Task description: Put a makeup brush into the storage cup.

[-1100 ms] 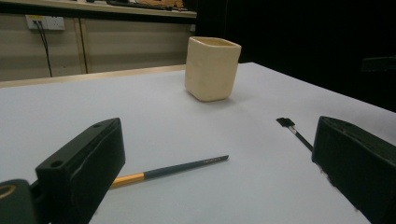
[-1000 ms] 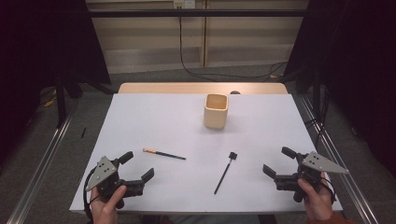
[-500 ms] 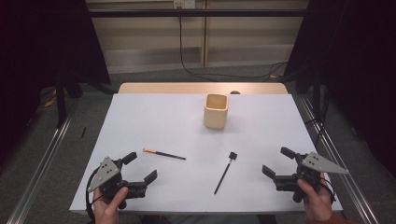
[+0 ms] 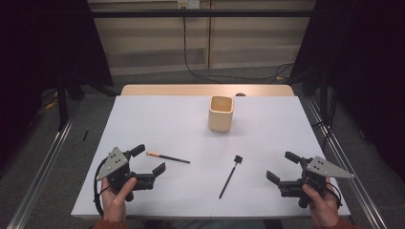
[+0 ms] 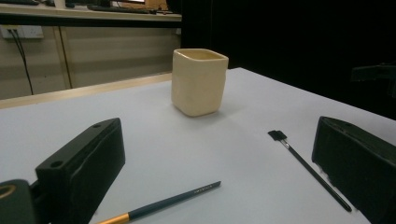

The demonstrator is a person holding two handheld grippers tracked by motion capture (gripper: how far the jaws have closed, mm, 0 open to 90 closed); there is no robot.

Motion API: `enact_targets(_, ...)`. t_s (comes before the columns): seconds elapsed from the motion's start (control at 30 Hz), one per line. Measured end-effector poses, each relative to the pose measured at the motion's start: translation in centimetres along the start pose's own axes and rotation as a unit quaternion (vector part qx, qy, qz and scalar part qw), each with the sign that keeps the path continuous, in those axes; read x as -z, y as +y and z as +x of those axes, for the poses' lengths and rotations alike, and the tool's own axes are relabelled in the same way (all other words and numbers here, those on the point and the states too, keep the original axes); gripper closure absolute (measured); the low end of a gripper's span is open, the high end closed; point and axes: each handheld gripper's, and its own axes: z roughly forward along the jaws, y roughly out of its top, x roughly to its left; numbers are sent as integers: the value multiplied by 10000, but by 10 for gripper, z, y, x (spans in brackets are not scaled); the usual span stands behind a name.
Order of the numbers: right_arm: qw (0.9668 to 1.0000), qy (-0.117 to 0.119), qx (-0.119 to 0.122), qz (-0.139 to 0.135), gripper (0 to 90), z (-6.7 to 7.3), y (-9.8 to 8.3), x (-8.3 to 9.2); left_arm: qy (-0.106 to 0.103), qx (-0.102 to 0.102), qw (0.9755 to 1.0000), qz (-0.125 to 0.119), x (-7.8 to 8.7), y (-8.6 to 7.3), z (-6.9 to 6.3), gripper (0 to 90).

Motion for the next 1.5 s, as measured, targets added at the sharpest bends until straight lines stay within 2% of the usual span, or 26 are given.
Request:
enact_targets(0.13, 10000, -17, -24, -4, 0, 0, 0, 1, -66, -88, 9999, 74, -5, 2, 0, 25)
enact_targets(0.3, 10000, -12, -15, 2, 0, 1, 0, 0, -148, -88, 9998, 125, -11, 7, 2, 30)
enact_targets(0.4, 10000, -12, -6, 5, 0, 0, 0, 0, -181, -210, 9995, 152, -16, 13, 7, 31)
enact_targets(0.5, 10000, -10, 3, 0, 0, 0, 0, 0, -188, -92, 9997, 86, -21, 18, 12, 31)
enact_targets(0.63, 10000, -2, -3, -1, 0, 0, 0, 0, -200, -77, 9997, 102, -28, 22, 17, 31)
enact_targets(0.8, 10000, -2, -2, -9, 0, 0, 0, 0, -308, -139, 9989, 312, -39, 24, 24, 31)
enact_targets(0.93, 10000, -5, -2, 0, 0, 1, 0, 0, -387, -104, 9984, 403, -43, 24, 27, 31)
enact_targets(0.97, 10000, -14, -3, 5, 0, 1, 0, 0, -433, -84, 9977, 506, -45, 26, 31, 31)
enact_targets(1.07, 10000, -29, -2, -3, 0, 1, 0, 0, -420, -100, 9975, 557, -47, 29, 33, 31)
enact_targets(1.17, 10000, -16, 4, -8, 0, 1, 0, 0, -459, -201, 9963, 692, -49, 35, 35, 31)
enact_targets(1.2, 10000, -17, 7, -8, 0, 0, 0, 0, -521, -260, 9949, 828, -52, 37, 35, 31)
enact_targets(1.27, 10000, -5, -12, -6, 0, 0, 0, 0, -497, -310, 9941, 908, -53, 39, 35, 31)
enact_targets(1.37, 10000, -2, 0, -3, 0, 1, 0, 0, -478, -409, 9919, 1105, -58, 42, 36, 32)
enact_targets(1.4, 10000, 4, 10, 2, 0, 1, 0, 0, -536, -415, 9900, 1236, -60, 44, 38, 32)
enact_targets(1.5, 10000, 14, -3, 23, 0, 0, 0, -1, -436, -436, 9887, 1365, -62, 45, 40, 33)
